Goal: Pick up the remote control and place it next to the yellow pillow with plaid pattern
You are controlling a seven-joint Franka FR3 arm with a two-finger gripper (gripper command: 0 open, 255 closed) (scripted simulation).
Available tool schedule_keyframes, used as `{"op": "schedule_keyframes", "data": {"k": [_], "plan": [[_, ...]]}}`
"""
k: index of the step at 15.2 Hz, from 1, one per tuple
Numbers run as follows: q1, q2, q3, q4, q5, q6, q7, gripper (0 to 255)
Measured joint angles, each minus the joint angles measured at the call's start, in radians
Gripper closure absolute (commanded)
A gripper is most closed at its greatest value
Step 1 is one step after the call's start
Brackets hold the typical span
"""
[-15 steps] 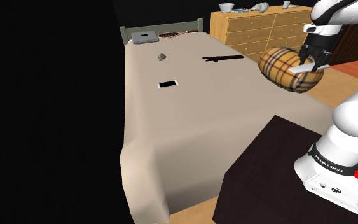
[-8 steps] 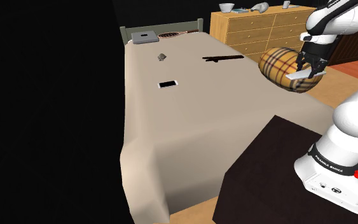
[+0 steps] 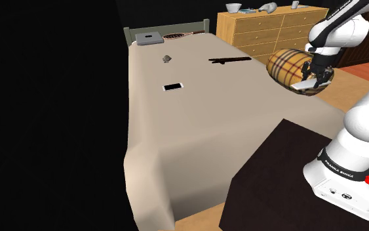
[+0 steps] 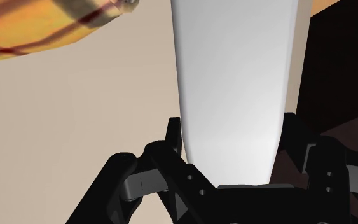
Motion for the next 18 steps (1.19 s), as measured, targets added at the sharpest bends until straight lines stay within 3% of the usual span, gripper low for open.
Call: {"op": "schedule_keyframes", "data": {"k": [10,18], "plan": [[0.013,0.153,-0.002,-0.036,0.167,0.151,-0.122,255],[-0.025,0.29,0.064,-0.034,0.358,0.247,-0.258,255]]}}
